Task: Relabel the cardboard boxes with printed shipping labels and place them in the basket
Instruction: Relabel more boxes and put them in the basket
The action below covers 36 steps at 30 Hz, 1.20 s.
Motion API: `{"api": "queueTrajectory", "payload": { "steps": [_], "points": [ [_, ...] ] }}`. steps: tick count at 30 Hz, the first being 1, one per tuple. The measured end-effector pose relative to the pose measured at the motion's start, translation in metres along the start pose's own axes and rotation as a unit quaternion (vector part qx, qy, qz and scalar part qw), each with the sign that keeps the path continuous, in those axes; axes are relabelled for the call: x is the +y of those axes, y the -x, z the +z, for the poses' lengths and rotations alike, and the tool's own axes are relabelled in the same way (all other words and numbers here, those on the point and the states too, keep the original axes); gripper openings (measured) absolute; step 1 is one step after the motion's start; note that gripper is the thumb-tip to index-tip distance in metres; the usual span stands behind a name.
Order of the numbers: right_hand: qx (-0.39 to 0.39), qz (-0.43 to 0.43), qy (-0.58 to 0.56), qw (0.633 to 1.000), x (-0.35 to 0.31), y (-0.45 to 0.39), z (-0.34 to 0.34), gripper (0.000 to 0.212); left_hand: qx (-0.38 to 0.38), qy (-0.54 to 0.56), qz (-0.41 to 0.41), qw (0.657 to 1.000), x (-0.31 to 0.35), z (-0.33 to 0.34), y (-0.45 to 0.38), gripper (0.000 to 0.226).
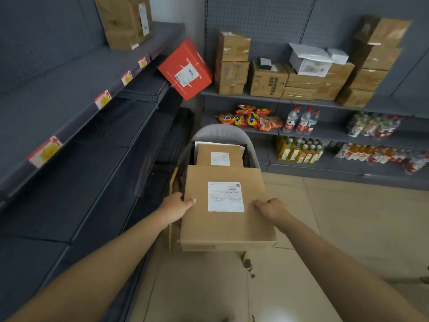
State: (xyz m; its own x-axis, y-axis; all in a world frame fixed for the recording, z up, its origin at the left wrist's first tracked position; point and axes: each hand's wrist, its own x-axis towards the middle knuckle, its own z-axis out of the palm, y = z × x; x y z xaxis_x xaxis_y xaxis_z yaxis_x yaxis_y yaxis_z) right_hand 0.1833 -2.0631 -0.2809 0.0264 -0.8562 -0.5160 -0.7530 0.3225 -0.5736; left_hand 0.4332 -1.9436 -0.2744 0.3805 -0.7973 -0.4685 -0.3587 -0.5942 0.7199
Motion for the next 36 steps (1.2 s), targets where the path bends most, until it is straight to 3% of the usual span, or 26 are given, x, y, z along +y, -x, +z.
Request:
{"api": "queueTrajectory", "payload": {
  "steps": [10, 16, 19, 22, 26, 29, 31, 33, 36],
  "points": [
    [-0.099, -0.017, -0.06, 0.993, -0.029, -0.126, 0.003, 0.053, -0.002, 0.077, -0.069, 0.995, 0.022, -0.003, -0.116, 0.052],
    [-0.136, -0.02, -0.023, 0.99, -0.03, -0.163, 0.011, 0.067, 0.017, 0.021, -0.066, 0.997, 0.018, 0.01, -0.152, 0.049],
    [-0.126, -0.018, 0.032, 0.991, -0.025, -0.176, 0.017, 0.06, 0.014, 0.047, -0.045, 0.998, 0.011, 0.012, -0.168, 0.07],
    [-0.11, 0.008, 0.045, 0.993, -0.018, -0.185, 0.025, 0.046, -0.049, 0.082, -0.048, 0.994, 0.003, 0.011, -0.182, 0.101],
    [-0.124, 0.042, 0.11, 0.985, -0.008, -0.196, 0.033, 0.026, -0.091, 0.074, -0.101, 0.988, -0.013, 0.01, -0.188, 0.105],
    [-0.152, 0.124, -0.085, 0.977, -0.003, -0.201, 0.038, 0.032, -0.139, 0.081, -0.098, 0.982, -0.024, 0.011, -0.191, 0.09],
    [-0.156, 0.194, -0.229, 0.941, -0.009, -0.2, 0.037, 0.031, -0.136, 0.093, -0.102, 0.981, -0.028, 0.013, -0.196, 0.067],
    [-0.191, 0.235, -0.268, 0.914, -0.014, -0.198, 0.037, 0.047, -0.098, 0.169, -0.156, 0.968, -0.031, 0.013, -0.199, 0.049],
    [-0.234, 0.233, -0.269, 0.905, -0.015, -0.2, 0.034, 0.063, -0.073, 0.263, -0.213, 0.938, -0.031, 0.007, -0.201, 0.032]
  ]
}}
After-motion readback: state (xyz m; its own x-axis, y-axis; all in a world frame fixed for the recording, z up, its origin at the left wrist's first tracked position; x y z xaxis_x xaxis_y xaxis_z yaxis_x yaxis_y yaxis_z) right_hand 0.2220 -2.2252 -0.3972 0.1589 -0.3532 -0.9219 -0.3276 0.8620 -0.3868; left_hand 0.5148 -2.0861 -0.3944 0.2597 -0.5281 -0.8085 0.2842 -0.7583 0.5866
